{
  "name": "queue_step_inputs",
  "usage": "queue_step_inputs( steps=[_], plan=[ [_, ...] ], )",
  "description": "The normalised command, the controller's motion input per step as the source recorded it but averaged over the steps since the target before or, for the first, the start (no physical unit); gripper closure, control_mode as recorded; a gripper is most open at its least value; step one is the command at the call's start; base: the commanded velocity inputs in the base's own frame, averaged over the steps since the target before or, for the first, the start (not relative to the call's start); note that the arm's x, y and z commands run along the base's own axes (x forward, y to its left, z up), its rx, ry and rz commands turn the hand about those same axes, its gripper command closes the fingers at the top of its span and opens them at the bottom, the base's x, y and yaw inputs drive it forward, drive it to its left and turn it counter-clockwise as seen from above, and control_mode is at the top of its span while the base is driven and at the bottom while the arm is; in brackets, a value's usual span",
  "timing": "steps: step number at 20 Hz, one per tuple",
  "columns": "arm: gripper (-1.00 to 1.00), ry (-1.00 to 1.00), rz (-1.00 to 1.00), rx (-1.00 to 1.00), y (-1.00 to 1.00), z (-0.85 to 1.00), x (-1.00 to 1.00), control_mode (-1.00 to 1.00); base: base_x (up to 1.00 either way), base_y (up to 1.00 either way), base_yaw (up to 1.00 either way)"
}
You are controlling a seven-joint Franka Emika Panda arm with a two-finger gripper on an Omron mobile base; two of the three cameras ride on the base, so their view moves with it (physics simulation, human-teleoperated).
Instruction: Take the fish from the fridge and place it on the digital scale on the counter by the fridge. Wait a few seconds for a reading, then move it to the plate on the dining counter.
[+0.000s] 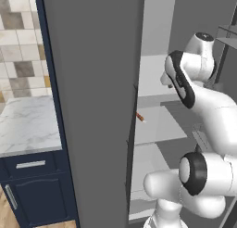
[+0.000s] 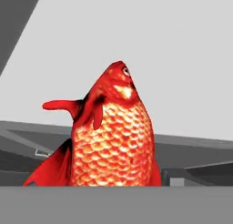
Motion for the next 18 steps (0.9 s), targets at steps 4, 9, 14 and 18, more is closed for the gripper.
queue_step_inputs(
  steps=[4, 9, 14, 18],
  plan=[
    [1.00, 0.00, 0.02, -0.07, 0.34, 0.29, -1.00, -1.00, 0.00, 0.00, 0.00],
    [1.00, 0.00, 0.02, -0.03, 0.25, 0.11, -1.00, -1.00, 0.00, 0.00, 0.00],
    [1.00, 0.00, 0.00, 0.00, 0.04, 0.00, -1.00, -1.00, 0.00, 0.00, 0.00],
    [1.00, 0.00, 0.00, 0.00, 0.03, 0.00, -0.89, -1.00, 0.00, 0.00, 0.00]
  ],
)
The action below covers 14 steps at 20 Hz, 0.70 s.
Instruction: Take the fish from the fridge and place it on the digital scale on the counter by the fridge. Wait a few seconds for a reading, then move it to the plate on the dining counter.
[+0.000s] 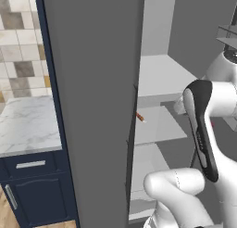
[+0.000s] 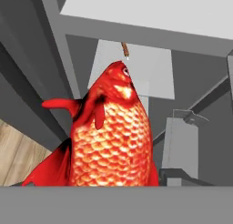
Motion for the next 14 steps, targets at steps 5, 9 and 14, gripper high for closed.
queue_step_inputs(
  steps=[5, 9, 14],
  plan=[
    [1.00, 0.00, -0.01, 0.00, 0.06, 0.00, -0.18, -1.00, 0.00, 0.00, 0.00],
    [1.00, 0.00, 0.00, 0.00, -0.03, 0.00, -0.14, -1.00, 0.00, 0.00, 0.00],
    [1.00, -0.03, -0.08, 0.01, -0.07, 0.01, -0.45, -1.00, 0.00, 0.00, 0.00]
  ],
)
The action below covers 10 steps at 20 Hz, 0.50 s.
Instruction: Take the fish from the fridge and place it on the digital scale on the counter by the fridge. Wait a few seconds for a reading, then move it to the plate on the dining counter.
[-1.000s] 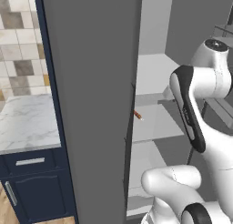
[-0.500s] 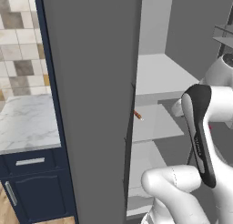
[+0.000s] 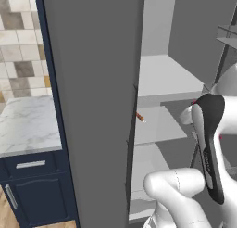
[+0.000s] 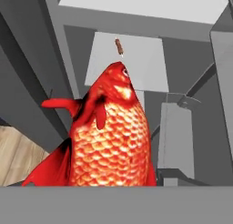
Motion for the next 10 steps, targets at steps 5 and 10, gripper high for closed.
queue_step_inputs(
  steps=[5, 10],
  plan=[
    [1.00, 0.00, -0.13, -0.09, 0.15, 0.21, -0.18, -1.00, 0.00, 0.00, 0.00],
    [1.00, -0.01, -0.13, -0.08, 0.35, 0.07, 0.00, -1.00, 0.00, 0.00, 0.00]
  ],
)
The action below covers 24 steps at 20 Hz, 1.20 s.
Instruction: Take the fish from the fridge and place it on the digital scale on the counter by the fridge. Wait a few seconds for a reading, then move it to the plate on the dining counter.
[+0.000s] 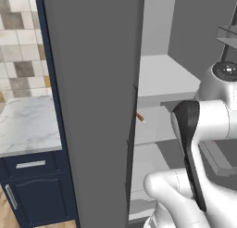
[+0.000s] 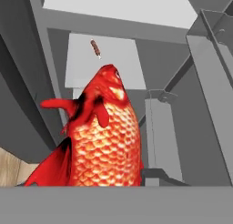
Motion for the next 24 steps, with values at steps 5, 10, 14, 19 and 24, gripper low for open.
queue_step_inputs(
  steps=[5, 10, 14, 19, 24],
  plan=[
    [1.00, 0.00, -0.01, 0.10, 0.11, 0.20, -0.25, -1.00, 0.00, 0.00, 0.00],
    [1.00, 0.00, 0.00, 0.10, 0.00, 0.01, -0.13, -1.00, 0.00, 0.00, 0.00],
    [1.00, 0.01, 0.00, 0.04, 0.00, 0.00, 0.00, -1.00, 0.00, 0.00, 0.00],
    [1.00, 0.00, 0.00, 0.00, 0.00, 0.00, -0.14, -1.00, 0.00, 0.00, 0.00],
    [1.00, 0.00, 0.00, 0.00, 0.00, 0.00, 0.00, 1.00, -1.00, 0.31, 0.00]
  ],
)
